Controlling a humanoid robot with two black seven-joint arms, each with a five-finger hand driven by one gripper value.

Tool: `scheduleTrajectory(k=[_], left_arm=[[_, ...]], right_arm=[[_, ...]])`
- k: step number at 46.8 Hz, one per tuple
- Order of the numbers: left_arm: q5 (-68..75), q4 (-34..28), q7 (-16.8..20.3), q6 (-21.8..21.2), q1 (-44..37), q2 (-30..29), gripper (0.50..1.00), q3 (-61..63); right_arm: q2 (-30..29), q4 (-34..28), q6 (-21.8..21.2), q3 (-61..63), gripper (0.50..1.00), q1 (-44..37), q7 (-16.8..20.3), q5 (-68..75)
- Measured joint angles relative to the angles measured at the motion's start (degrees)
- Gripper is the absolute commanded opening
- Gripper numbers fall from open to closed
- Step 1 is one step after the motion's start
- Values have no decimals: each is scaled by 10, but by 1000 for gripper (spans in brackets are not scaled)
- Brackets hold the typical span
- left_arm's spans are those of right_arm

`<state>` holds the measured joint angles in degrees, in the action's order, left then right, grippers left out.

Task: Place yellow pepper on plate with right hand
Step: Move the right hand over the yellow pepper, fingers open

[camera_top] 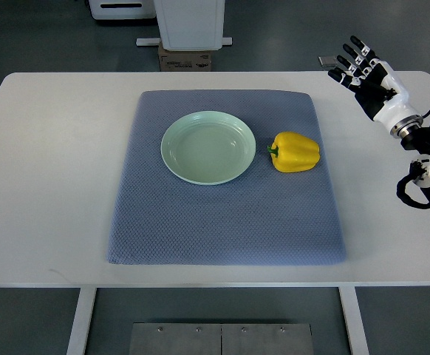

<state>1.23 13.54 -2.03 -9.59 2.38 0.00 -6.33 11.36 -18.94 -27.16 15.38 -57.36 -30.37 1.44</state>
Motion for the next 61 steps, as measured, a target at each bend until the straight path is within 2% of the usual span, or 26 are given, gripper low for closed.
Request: scheduleTrajectory(k=[9, 16, 34, 45, 55, 61], left_arm=[[0, 0, 0, 0, 0, 0, 1000, 0], [0, 0, 0, 0, 0, 0, 1000, 0], [0, 0, 0, 0, 0, 0, 1000, 0], [0, 0, 0, 0, 0, 0, 1000, 0], [0, 0, 0, 0, 0, 0, 1000, 0], [0, 0, 0, 0, 0, 0, 1000, 0]], right_arm=[[8, -82, 2, 0, 1000, -2, -8, -70], [21, -150, 6, 0, 1000, -9, -37, -122], [47, -172, 15, -69, 1000, -48, -46, -230], [77, -188, 67, -147, 1000, -84, -46, -281], [122, -264, 140, -256, 1000, -141, -46, -297], [129, -296, 180, -315, 1000, -176, -46, -310]])
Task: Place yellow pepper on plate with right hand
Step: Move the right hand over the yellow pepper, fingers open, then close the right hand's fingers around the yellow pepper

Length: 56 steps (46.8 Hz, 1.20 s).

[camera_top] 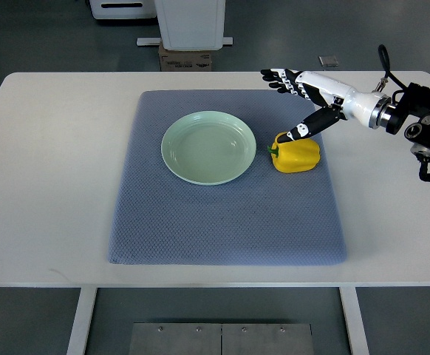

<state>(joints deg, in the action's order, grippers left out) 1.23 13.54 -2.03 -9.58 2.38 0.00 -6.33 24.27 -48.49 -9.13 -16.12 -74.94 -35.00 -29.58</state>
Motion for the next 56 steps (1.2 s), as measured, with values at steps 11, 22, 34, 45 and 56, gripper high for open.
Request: scheduleTrajectory(k=[11, 22, 34, 45, 56], left_arm=[[0, 0, 0, 0, 0, 0, 1000, 0], [0, 0, 0, 0, 0, 0, 1000, 0], [0, 0, 0, 0, 0, 0, 1000, 0], [0, 0, 0, 0, 0, 0, 1000, 0], [0, 0, 0, 0, 0, 0, 1000, 0]], right_arm=[[-11, -18, 74, -115, 1000, -48, 0, -1], [-20, -19, 128, -164, 1000, -51, 0, -5], [-23, -33, 135, -210, 1000, -67, 0, -12], [-46, -31, 156, -242, 1000, -67, 0, -15], [-55, -18, 160, -248, 1000, -66, 0, -13]])
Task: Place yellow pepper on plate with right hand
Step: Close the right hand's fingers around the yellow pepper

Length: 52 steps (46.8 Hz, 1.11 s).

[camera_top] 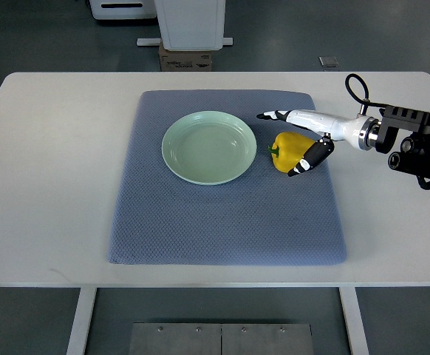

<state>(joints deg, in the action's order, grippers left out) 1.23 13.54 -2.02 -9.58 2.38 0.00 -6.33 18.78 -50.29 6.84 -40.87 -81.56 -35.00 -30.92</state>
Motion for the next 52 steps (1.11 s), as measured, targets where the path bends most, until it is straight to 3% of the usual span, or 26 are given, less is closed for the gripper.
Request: scheduleTrajectory(k=[12, 20, 29, 38, 52], left_arm=[[0, 0, 0, 0, 0, 0, 1000, 0], [0, 0, 0, 0, 0, 0, 1000, 0], [0, 0, 0, 0, 0, 0, 1000, 0], [0, 0, 0, 0, 0, 0, 1000, 0], [0, 0, 0, 0, 0, 0, 1000, 0]], right_arm=[[-16, 30, 1, -4, 1000, 16, 6, 1], [-39, 84, 1, -18, 1000, 35, 10, 2], [-41, 90, 1, -18, 1000, 42, 9, 2], [-42, 92, 1, -24, 872, 46, 9, 2], [-41, 98, 1, -29, 799, 46, 9, 1]])
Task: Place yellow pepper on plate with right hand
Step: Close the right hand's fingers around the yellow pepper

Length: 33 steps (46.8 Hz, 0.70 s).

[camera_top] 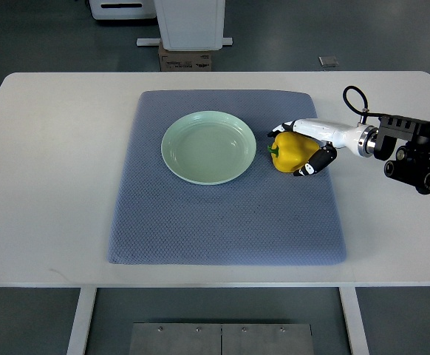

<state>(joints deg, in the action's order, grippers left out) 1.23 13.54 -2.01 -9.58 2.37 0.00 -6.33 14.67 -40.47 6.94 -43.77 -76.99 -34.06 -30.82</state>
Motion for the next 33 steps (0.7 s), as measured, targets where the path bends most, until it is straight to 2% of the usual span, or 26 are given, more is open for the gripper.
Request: scheduleTrajectory(k=[2, 5, 11, 13, 15, 16, 33], left_arm=[[0, 0, 0, 0, 0, 0, 1000, 0], [0, 0, 0, 0, 0, 0, 1000, 0], [0, 0, 0, 0, 0, 0, 1000, 0], [0, 0, 0, 0, 0, 0, 1000, 0], [0, 0, 0, 0, 0, 0, 1000, 0], [0, 0, 0, 0, 0, 0, 1000, 0], [0, 0, 0, 0, 0, 0, 1000, 0]], right_arm=[[0, 3, 0, 0, 776, 0, 0, 1], [0, 6, 0, 0, 665, 0, 0, 3], [0, 7, 0, 0, 636, 0, -3, 6], [0, 7, 0, 0, 594, 0, -3, 6], [0, 7, 0, 1, 510, 0, -3, 6], [0, 7, 0, 1, 500, 0, -4, 6], [1, 7, 7, 3, 500, 3, -9, 6]])
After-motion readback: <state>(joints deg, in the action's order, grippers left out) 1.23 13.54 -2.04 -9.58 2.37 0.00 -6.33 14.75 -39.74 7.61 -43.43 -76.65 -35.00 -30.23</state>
